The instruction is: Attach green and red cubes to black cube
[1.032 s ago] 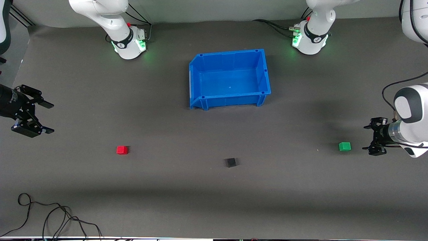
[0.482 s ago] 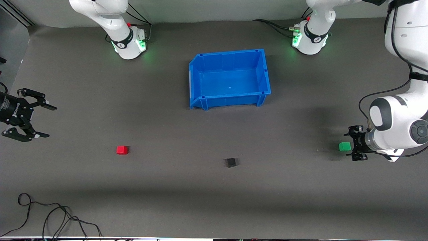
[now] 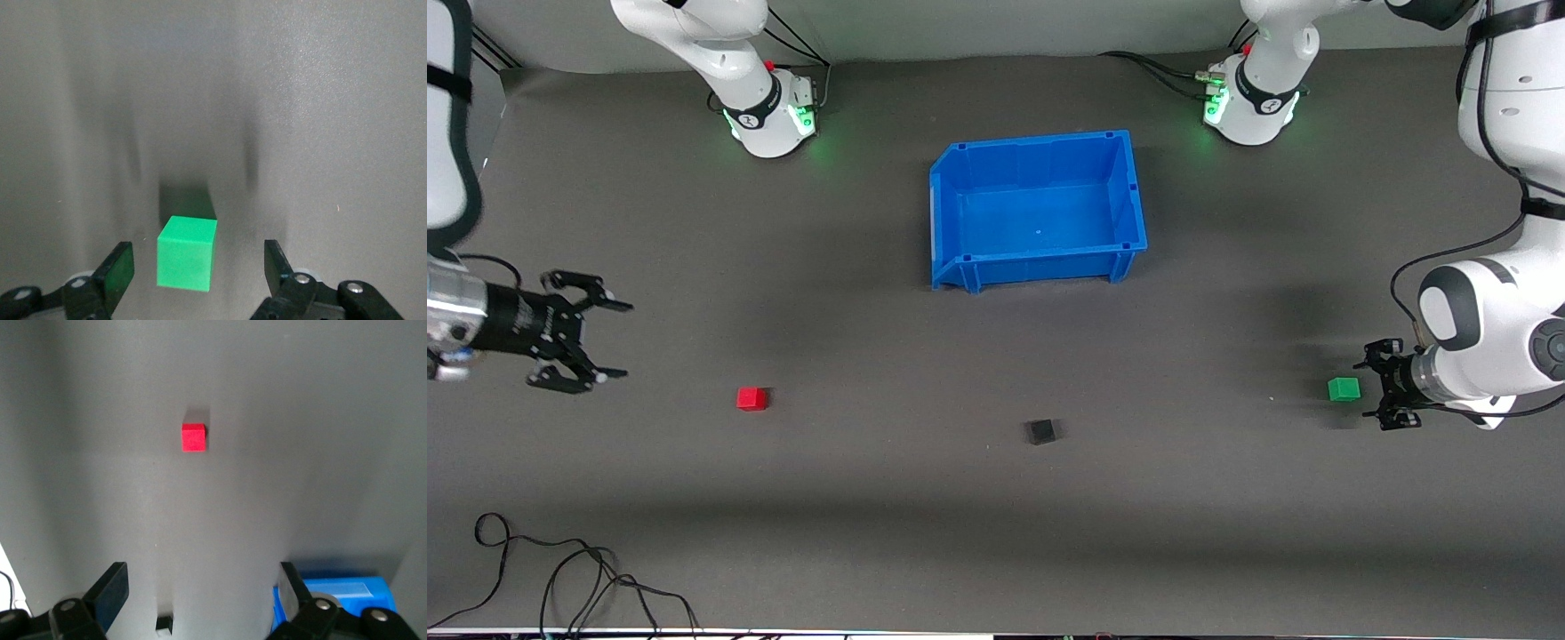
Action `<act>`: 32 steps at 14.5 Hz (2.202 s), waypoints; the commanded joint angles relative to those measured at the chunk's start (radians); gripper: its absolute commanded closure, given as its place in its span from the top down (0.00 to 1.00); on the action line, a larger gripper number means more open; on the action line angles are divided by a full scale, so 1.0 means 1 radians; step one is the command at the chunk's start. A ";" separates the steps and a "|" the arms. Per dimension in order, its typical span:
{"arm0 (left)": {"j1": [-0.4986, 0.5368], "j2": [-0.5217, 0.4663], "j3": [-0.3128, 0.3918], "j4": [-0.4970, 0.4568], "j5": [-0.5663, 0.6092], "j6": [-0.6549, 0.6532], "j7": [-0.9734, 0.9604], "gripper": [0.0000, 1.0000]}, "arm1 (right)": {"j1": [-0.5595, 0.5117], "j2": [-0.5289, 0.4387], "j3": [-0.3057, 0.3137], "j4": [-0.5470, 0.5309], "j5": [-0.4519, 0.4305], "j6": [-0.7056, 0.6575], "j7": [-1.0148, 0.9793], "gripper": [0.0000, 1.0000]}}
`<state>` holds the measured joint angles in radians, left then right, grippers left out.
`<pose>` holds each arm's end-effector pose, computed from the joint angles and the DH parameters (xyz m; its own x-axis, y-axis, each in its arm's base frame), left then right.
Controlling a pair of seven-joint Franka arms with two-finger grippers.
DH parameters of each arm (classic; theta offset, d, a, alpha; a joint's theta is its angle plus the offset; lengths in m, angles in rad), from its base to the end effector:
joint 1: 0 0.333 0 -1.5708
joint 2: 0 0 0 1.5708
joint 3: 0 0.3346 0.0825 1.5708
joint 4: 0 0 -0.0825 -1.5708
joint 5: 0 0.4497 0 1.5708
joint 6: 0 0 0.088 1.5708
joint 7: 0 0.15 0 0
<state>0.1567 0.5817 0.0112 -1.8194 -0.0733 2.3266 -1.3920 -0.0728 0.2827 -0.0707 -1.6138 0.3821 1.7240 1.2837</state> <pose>0.6846 0.1124 0.1349 -0.0415 0.9976 -0.0560 0.9971 0.0378 -0.0664 0.6895 -0.0453 0.4114 0.0341 -0.9275 -0.3723 -0.9946 -0.0679 0.0780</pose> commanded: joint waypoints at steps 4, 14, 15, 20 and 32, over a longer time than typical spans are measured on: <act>-0.014 0.047 0.001 0.015 0.032 0.022 -0.006 0.88 | 0.007 0.073 -0.004 -0.167 0.132 0.265 -0.194 1.00; -0.016 0.043 0.001 0.008 0.084 -0.009 -0.007 0.46 | -0.002 0.283 -0.009 -0.184 0.323 0.422 -0.440 1.00; -0.017 0.041 0.001 0.008 0.084 -0.010 -0.007 0.43 | -0.002 0.295 -0.009 -0.182 0.346 0.431 -0.446 1.00; -0.014 0.023 0.000 0.040 0.118 -0.096 -0.001 0.00 | 0.008 0.343 -0.006 -0.181 0.388 0.485 -0.467 1.00; -0.011 -0.046 -0.053 0.095 0.017 -0.134 -0.080 0.00 | 0.010 0.383 -0.004 -0.181 0.436 0.482 -0.511 0.59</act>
<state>0.1562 0.5517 -0.0271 -1.7405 -0.0474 2.2295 -1.4265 -0.0676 0.6602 -0.0728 -1.8041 0.7862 2.1981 0.8037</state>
